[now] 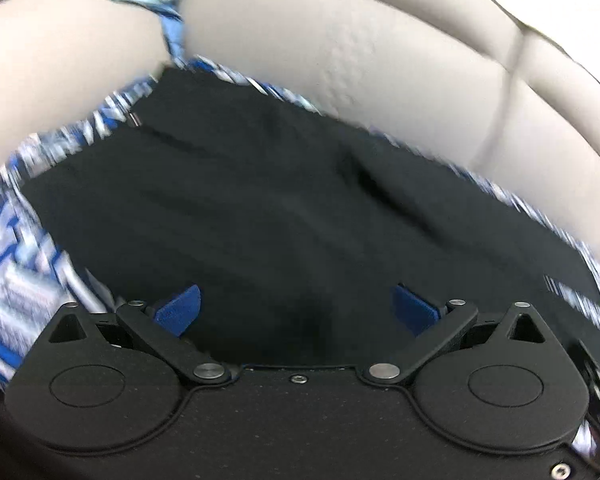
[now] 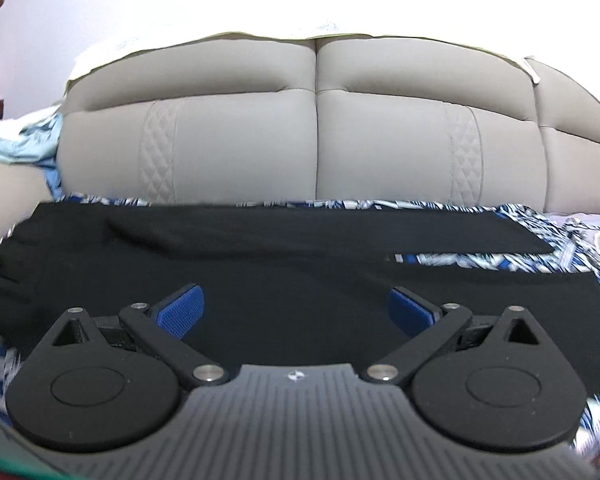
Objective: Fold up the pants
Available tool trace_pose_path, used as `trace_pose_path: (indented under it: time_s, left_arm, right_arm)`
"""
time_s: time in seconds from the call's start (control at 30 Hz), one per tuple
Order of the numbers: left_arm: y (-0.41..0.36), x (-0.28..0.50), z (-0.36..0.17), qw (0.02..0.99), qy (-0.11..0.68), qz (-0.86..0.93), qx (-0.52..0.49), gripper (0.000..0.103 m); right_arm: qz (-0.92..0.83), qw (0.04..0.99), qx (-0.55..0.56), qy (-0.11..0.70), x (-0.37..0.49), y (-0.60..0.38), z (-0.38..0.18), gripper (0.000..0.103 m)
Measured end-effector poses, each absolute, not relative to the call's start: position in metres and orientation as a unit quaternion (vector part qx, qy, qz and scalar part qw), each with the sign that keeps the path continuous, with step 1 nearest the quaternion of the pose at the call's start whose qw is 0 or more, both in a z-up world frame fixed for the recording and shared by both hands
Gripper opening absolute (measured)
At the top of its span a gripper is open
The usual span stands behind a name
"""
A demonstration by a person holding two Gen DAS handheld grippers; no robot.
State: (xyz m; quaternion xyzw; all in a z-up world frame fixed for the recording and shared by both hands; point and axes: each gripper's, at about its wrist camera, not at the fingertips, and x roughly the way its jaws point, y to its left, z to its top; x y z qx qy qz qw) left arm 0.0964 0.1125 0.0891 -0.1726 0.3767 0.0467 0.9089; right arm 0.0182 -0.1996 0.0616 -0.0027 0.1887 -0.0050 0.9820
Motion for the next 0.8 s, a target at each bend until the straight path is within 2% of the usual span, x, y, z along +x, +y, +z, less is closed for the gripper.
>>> trace_pose_path:
  time_s: [0.27,0.37,0.57,0.8]
  left_arm:
    - [0.186,0.240,0.119,0.911,0.328,0.157,-0.193,0.103]
    - [0.210,0.295,0.110,0.894,0.329,0.207,-0.225,0.103]
    - [0.240,0.381,0.068,0.831,0.386,0.281,-0.286,0.103]
    - [0.246,0.427,0.029,0.799,0.359,0.395,-0.277,0.103]
  right_arm:
    - [0.061,0.972,0.049,0.222,0.127,-0.205,0.073,0.103]
    - [0.065,0.970,0.054,0.230,0.158,-0.204,0.069,0.103]
    - [0.044,0.967,0.036,0.246,0.175,-0.202,0.048,0.103]
    - [-0.005,0.981,-0.018,0.195,0.162,-0.198,0.041,0.103]
